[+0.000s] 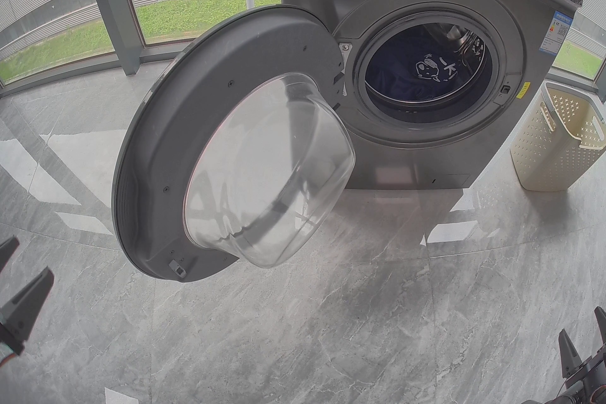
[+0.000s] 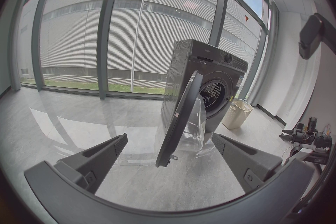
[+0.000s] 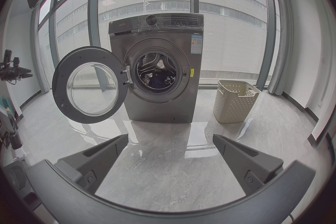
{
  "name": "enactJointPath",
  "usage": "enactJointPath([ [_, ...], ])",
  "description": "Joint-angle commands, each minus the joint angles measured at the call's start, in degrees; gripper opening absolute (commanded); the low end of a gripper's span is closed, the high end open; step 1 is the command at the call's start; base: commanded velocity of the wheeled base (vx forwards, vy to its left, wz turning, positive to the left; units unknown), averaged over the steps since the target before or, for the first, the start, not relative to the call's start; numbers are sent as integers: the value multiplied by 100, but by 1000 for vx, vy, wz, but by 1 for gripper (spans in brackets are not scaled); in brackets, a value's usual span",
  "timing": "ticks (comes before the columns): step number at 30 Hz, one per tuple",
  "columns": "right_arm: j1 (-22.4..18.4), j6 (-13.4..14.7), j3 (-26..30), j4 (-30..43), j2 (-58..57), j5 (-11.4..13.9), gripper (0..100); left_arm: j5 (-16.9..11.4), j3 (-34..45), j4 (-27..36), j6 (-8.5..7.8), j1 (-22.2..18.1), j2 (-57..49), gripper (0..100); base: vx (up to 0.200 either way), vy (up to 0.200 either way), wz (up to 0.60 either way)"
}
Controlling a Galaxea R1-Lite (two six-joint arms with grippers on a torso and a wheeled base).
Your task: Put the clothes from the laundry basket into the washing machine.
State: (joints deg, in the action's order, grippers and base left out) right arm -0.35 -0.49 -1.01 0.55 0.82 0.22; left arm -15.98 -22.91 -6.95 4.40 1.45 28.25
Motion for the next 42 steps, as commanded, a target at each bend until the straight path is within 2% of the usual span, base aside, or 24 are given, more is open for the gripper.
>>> enactJointPath([
  [1,0,-4,92,7,-82,4,100,-291,-249,-659,-9,180,1605,100,0,0,0],
  [5,0,-4,92,-2,-82,4,100,-291,-232,-931,-18,286,1939,100,0,0,0],
  [18,0,-4,84,7,-82,4,100,-248,-381,-1151,-9,699,2440,100,0,0,0],
  [24,0,-4,92,7,-82,4,100,-248,-706,-1221,8,1041,2897,100,0,0,0],
  [34,0,-4,92,7,-82,4,100,-221,-1023,-1915,87,1648,3890,100,0,0,0],
  [37,0,-4,84,7,-82,4,100,-230,-1023,-2285,245,2149,4128,100,0,0,0],
  [38,0,-4,84,7,-82,4,100,-230,-1023,-2355,342,2325,4128,100,0,0,0],
  [39,0,-4,84,7,-82,4,100,-230,-1032,-2434,509,2562,4119,100,0,0,0],
  [40,0,-4,92,7,-82,13,100,-230,-1032,-2452,553,2623,4119,100,0,0,0],
  [41,0,-4,84,7,-82,13,100,-230,-1040,-2531,773,2914,4075,100,0,0,0],
  [42,0,-4,92,7,-82,4,100,-239,-1049,-2540,817,2975,4057,100,0,0,0],
])
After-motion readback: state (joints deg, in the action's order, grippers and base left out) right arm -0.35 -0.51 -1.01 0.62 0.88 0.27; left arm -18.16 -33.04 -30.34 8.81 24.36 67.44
